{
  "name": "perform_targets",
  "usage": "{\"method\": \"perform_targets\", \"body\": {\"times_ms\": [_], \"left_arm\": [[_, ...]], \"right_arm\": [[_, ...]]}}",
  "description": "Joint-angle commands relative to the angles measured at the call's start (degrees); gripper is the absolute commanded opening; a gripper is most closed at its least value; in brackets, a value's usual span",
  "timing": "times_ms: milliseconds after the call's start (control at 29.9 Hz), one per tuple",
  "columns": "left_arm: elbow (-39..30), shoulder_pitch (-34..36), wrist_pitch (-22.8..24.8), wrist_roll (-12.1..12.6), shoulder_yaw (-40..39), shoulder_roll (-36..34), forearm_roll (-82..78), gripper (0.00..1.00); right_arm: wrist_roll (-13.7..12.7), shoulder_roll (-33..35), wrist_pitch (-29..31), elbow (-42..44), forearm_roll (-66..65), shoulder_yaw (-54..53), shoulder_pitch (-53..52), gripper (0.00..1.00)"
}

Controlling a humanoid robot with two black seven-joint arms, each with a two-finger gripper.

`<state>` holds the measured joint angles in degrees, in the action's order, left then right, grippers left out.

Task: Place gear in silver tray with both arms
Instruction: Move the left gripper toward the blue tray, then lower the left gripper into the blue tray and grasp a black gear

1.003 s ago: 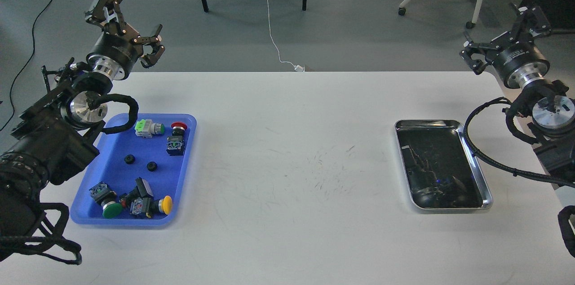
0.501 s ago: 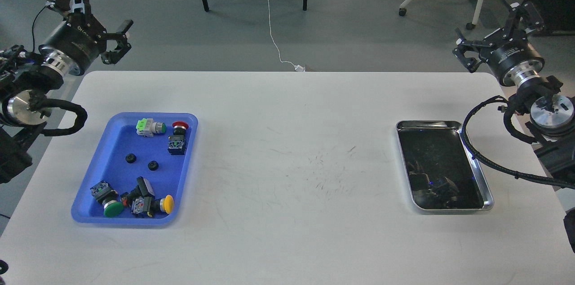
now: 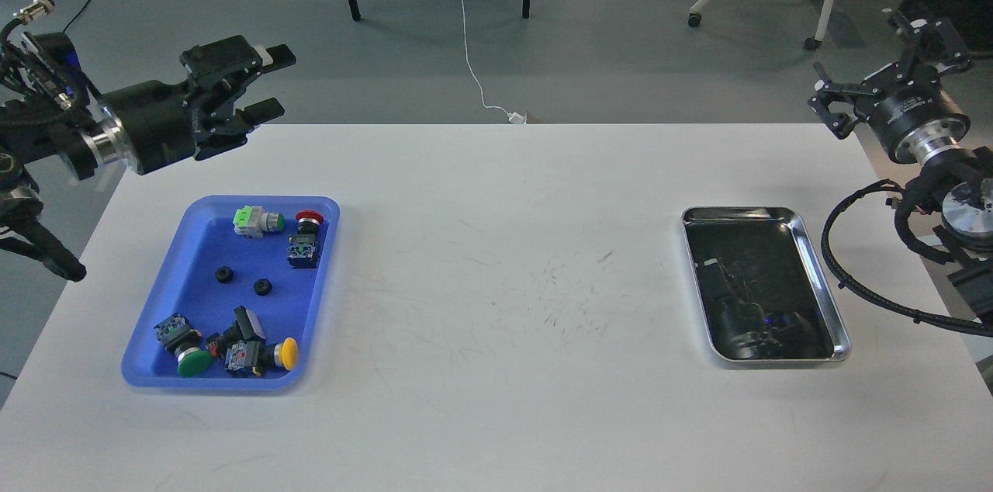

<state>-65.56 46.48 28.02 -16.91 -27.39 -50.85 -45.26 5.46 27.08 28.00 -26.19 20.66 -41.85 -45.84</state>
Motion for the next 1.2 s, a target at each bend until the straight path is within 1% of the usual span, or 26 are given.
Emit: {"method": "perform_targets", "body": {"times_ms": [0,33,67,134,201,301,368,468,501,535,635,702,802,903,1170], "left_arm": [[-2.27,-0.07,-0.02,-0.93,-0.03,-1.09,-10.96,0.8],[-3.77,0.01,-0.02,-1.37,-0.03,-1.35,-14.39,0.78],[-4.91,0.01,-0.24,-1.64,-0.03,-1.88,-17.03,0.77],[-6.94,-0.07,-2.78,-1.73,0.05,-2.58,-22.57,0.77],[-7.91,-0.16,-3.58,-1.73,0.4,-2.59,-28.54,0.77],[-8.0,-0.95,-5.07,-1.73,4.08,-2.67,-41.62,0.77],[-7.74,-1.3,-9.71,-1.73,6.98,-2.76,-50.59,0.77],[-6.34,-2.97,-18.76,-1.2,13.13,-2.76,-59.31,0.77],[-4.68,-2.97,-20.79,-1.11,14.8,-2.41,-60.29,0.77],[-2.66,-3.06,-21.68,-1.2,16.04,-2.15,-60.3,0.77],[2.27,-3.24,-22.13,-1.55,18.59,-0.22,-60.13,0.77],[5.26,-3.41,-22.13,-1.9,18.6,1.54,-60.13,0.77],[8.34,-4.55,-22.21,-3.3,18.6,2.16,-59.95,0.76],[10.28,-5.78,-22.21,-3.57,18.69,2.16,-58.63,0.7],[11.51,-7.46,-23.0,-3.57,18.78,2.42,-58.37,0.61]], "right_arm": [[0.35,0.77,0.0,0.0,0.0,0.02,1.01,0.99],[0.35,1.04,0.0,0.0,0.0,0.02,1.19,0.99],[0.35,1.13,0.0,0.0,0.0,0.02,1.36,0.99],[0.35,1.57,0.0,0.0,0.0,0.02,1.63,0.99],[0.35,2.09,0.0,0.0,0.0,0.02,1.71,0.99],[0.35,2.45,0.0,0.0,0.0,0.02,1.8,0.99],[0.35,2.45,0.0,0.0,0.0,0.02,1.89,0.99],[0.35,2.45,0.0,0.0,0.0,0.02,1.98,0.99],[0.35,2.45,0.0,0.09,0.0,0.1,1.98,0.99],[0.35,2.36,0.0,0.18,0.0,0.1,2.07,0.99],[0.35,2.36,0.0,0.09,0.0,0.28,2.33,0.99],[0.43,2.27,0.0,0.09,0.0,0.28,2.33,0.99],[0.35,2.36,0.0,0.09,0.0,0.37,2.33,0.99],[0.35,2.36,0.0,0.09,0.0,0.37,2.42,0.99],[0.35,2.36,0.0,0.09,0.0,0.46,2.51,0.99]]}}
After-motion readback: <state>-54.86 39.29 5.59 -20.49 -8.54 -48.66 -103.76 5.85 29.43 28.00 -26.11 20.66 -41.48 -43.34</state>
